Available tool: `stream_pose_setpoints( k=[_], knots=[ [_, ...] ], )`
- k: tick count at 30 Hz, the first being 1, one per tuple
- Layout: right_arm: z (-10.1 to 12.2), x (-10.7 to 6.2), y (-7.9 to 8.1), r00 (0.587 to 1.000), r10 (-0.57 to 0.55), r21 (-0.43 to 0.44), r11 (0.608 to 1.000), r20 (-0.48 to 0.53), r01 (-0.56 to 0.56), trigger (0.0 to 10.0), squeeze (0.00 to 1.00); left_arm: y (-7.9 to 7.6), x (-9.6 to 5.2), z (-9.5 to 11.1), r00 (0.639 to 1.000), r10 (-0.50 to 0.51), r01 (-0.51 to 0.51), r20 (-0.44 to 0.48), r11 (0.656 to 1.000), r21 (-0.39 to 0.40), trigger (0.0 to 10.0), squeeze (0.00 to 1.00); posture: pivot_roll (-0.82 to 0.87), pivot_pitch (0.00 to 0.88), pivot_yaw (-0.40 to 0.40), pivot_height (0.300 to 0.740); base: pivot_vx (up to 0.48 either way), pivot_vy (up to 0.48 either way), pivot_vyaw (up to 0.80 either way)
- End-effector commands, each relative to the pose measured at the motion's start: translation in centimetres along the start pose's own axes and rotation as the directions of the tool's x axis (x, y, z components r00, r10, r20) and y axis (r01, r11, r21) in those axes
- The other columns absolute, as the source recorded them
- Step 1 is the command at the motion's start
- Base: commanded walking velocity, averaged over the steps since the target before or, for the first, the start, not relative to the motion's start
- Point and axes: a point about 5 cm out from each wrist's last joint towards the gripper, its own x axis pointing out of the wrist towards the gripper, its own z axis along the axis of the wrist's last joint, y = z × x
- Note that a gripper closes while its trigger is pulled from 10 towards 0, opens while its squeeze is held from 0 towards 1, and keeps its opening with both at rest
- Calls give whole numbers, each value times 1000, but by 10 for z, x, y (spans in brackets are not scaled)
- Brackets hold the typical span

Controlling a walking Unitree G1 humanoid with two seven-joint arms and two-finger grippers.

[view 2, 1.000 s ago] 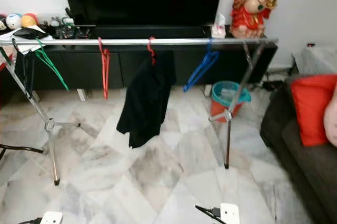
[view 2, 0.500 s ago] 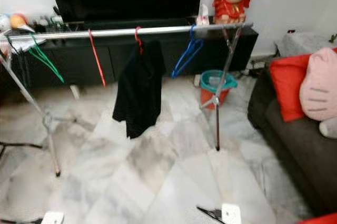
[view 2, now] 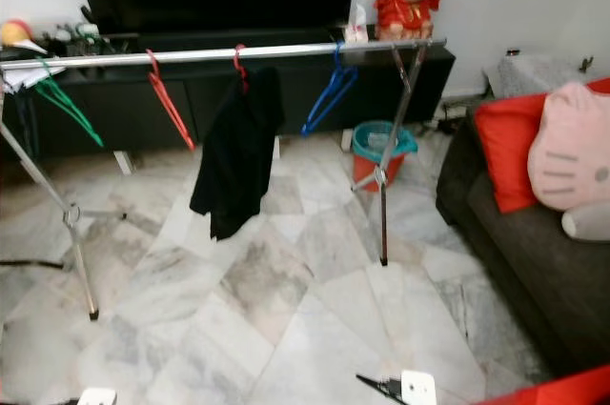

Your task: Hang hanger

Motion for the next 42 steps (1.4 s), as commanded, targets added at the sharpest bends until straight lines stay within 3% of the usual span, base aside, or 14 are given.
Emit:
stream_pose_setpoints(
  k=[1,7,11,15,19,33,38,42],
  knots=[
    [-3,0,-2,1000,-4,-3,1000,-12,4,10000,0,1,0,-1,1000,3,-3,-8,1000,10,10000,0,-85,0,-26,732,0,0,-750],
    [-3,0,-2,1000,-3,-8,1000,-15,3,10000,0,2,0,-1,1000,3,-3,-11,1000,23,10000,0,-86,0,-26,732,0,0,-746],
    [-3,0,-2,1000,-3,-12,1000,-16,2,10000,0,1,0,-1,1000,-6,7,-20,997,76,10000,0,-87,0,-25,732,0,0,-744],
    [-3,0,-2,1000,-2,-16,1000,-17,2,10000,0,2,0,-2,1000,6,-5,-15,1000,28,10000,0,-89,0,-24,732,0,-262,-744],
    [-4,0,-2,1000,-1,-18,1000,-18,1,10000,0,1,0,-1,1000,-2,3,-15,997,78,10000,0,-89,0,-23,732,0,0,-739],
    [-4,0,-2,1000,0,-26,1000,-21,0,10000,0,1,0,-2,1000,-3,4,-14,997,78,10000,0,-90,0,-21,732,0,-110,-714],
    [-5,-1,-2,1000,0,-27,1000,-22,0,10000,0,1,0,0,1000,-10,12,-14,991,137,10000,0,-89,0,-20,732,0,-288,-706],
    [-5,-1,-2,1000,0,-26,1000,-22,0,10000,0,1,0,-1,1000,-7,8,-10,995,97,10000,0,-91,0,-20,732,0,-120,-705]
  ],
)
